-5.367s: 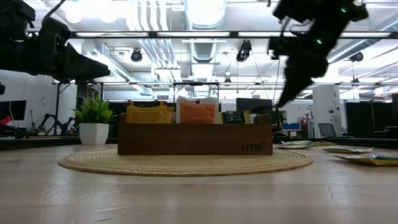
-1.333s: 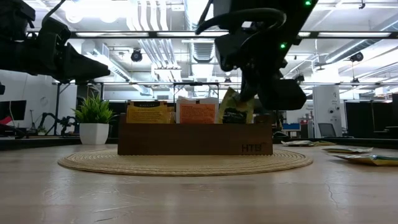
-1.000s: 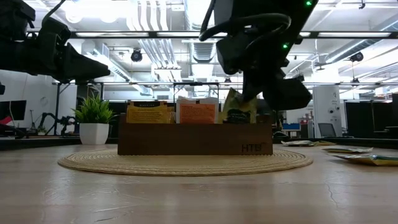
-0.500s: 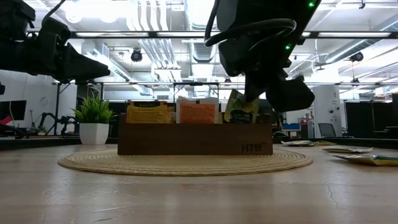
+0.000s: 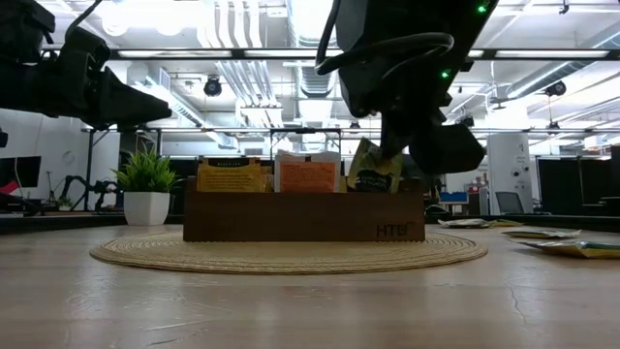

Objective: Pick & Place Tea
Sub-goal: Put the lemon tea sachet into the right section of the wooden organizer

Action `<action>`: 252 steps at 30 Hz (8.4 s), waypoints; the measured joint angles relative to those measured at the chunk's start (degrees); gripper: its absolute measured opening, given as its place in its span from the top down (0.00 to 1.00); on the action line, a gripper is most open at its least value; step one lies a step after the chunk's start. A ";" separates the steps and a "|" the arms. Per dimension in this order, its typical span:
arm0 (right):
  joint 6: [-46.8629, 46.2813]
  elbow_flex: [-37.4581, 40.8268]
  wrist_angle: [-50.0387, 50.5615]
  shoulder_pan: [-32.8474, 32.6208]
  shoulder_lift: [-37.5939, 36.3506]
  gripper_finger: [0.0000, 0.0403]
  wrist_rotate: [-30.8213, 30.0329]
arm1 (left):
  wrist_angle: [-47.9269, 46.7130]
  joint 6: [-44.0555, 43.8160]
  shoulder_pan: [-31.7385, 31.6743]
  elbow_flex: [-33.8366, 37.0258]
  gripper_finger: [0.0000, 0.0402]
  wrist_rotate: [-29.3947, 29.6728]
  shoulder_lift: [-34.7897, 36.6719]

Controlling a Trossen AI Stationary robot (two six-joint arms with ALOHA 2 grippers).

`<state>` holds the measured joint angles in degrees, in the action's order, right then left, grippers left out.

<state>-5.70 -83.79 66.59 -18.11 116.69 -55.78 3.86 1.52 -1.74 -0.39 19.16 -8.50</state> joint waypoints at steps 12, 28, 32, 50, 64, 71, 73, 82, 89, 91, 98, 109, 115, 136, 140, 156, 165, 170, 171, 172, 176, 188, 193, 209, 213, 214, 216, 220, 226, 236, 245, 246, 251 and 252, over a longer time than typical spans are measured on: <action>-1.44 -0.07 -0.07 0.00 -0.07 0.78 -2.98 | -0.01 -0.01 0.04 -0.01 0.50 0.01 0.00; -6.08 -0.09 1.00 0.00 -0.66 0.69 -7.08 | -0.02 0.00 0.02 -0.01 0.50 0.01 0.01; -12.67 0.15 2.49 0.02 -3.52 0.71 -7.31 | 0.00 -0.01 -0.02 -0.01 0.50 0.00 0.00; -30.73 32.70 -19.59 1.68 -36.90 0.68 -7.12 | 0.02 0.00 0.00 0.00 0.50 0.02 -0.01; -1.53 56.71 -75.53 18.27 -57.13 0.65 26.68 | 0.04 0.00 0.04 -0.02 0.50 0.00 -0.01; -5.01 59.49 -75.85 29.62 -55.23 0.64 46.73 | 0.02 0.00 0.04 0.00 0.50 0.00 -0.01; -3.55 59.06 -75.02 31.86 -53.71 0.63 49.81 | 0.02 0.00 0.03 0.00 0.50 0.00 0.00; 6.89 52.40 -68.05 37.08 -41.76 0.64 54.65 | 0.02 0.00 0.02 0.00 0.50 0.02 -0.01; 8.85 46.68 -65.08 41.17 -32.71 0.64 65.10 | 0.02 0.00 -0.02 0.00 0.50 0.02 -0.01; 9.76 45.19 -65.03 42.15 -30.52 0.63 68.82 | 0.02 0.00 -0.02 0.00 0.50 0.00 0.01; 15.43 39.62 -60.18 42.34 -23.76 0.62 70.96 | 0.01 0.00 -0.02 -0.02 0.50 0.00 -0.01; 18.50 37.13 -59.79 41.97 -16.30 0.65 70.84 | 0.00 0.00 0.00 -0.02 0.50 0.00 -0.01; 19.63 36.96 -60.03 40.81 -14.90 0.69 63.51 | 0.00 0.00 0.00 -0.01 0.50 0.01 -0.01; 19.74 36.44 -59.28 40.97 -20.87 0.98 56.82 | 0.00 0.00 0.02 -0.02 0.50 0.00 -0.01; 19.39 36.44 -59.41 40.40 -24.25 0.98 56.86 | 0.00 0.00 0.02 -0.01 0.50 0.01 0.00; 11.63 36.80 -53.77 28.96 -41.12 0.98 51.21 | 0.00 -0.02 -0.02 -0.02 0.50 0.00 0.01; 5.32 37.07 -51.91 21.26 -42.58 0.98 51.67 | 0.00 0.00 0.00 -0.01 0.50 0.01 0.00; 3.15 37.20 -51.29 19.45 -38.89 0.98 51.72 | 0.00 -0.01 0.00 0.00 0.50 0.01 0.00; 2.89 37.20 -51.34 19.42 -37.90 0.98 51.89 | 0.00 -0.02 0.00 0.00 0.50 0.02 0.01; 2.77 37.20 -51.40 19.40 -36.91 0.98 52.47 | 0.00 -0.01 0.00 -0.01 0.50 0.00 0.01; 2.61 37.17 -51.69 19.47 -32.77 0.98 53.01 | 0.00 0.00 0.00 0.00 0.50 0.00 0.01; 3.70 35.66 -51.87 19.50 -27.34 0.98 52.80 | 0.00 -0.01 0.04 0.00 0.50 0.00 -0.01; 5.98 35.39 -50.06 19.50 -28.15 0.97 52.75 | 0.00 0.00 0.03 0.00 0.50 0.01 0.01; 6.37 35.39 -47.36 19.63 -31.08 0.58 46.20 | 0.00 0.00 -0.02 -0.01 0.50 0.00 0.00; 6.28 35.39 -46.19 19.67 -33.60 0.52 42.76 | 0.00 -0.01 -0.02 -0.01 0.50 0.00 -0.01; 6.28 35.39 -45.83 19.67 -34.52 0.51 42.01 | 0.00 -0.01 -0.02 0.00 0.50 0.01 0.00; 6.31 35.39 -45.71 19.71 -36.77 0.50 41.64 | 0.00 -0.01 -0.02 0.00 0.50 0.00 0.00; 5.44 35.36 -43.22 20.24 -41.86 0.50 38.72 | 0.00 -0.02 -0.02 -0.01 0.50 0.00 -0.01; -3.78 35.41 -28.64 22.69 -48.34 0.52 32.82 | 0.00 -0.01 0.00 0.00 0.50 0.00 0.00; -23.89 39.18 -22.40 29.63 -53.30 0.53 30.60 | 0.00 -0.01 0.00 0.00 0.50 0.00 0.01; -35.80 46.07 -22.49 43.23 -51.98 0.53 31.45 | 0.00 0.00 0.04 -0.01 0.50 0.00 0.00; -36.27 47.02 -23.18 44.64 -52.00 0.53 32.42 | 0.00 -0.02 0.04 0.00 0.50 0.00 -0.01; -36.04 52.14 -33.33 50.70 -52.20 0.53 42.33 | 0.00 -0.01 0.03 -0.01 0.50 0.00 0.01; -35.45 53.22 -36.01 51.74 -52.20 0.53 44.36 | 0.00 0.00 0.02 -0.02 0.50 0.00 0.01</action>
<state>-41.14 -30.57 30.58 33.63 64.49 -11.42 3.86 1.52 -1.72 -0.40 19.16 -8.49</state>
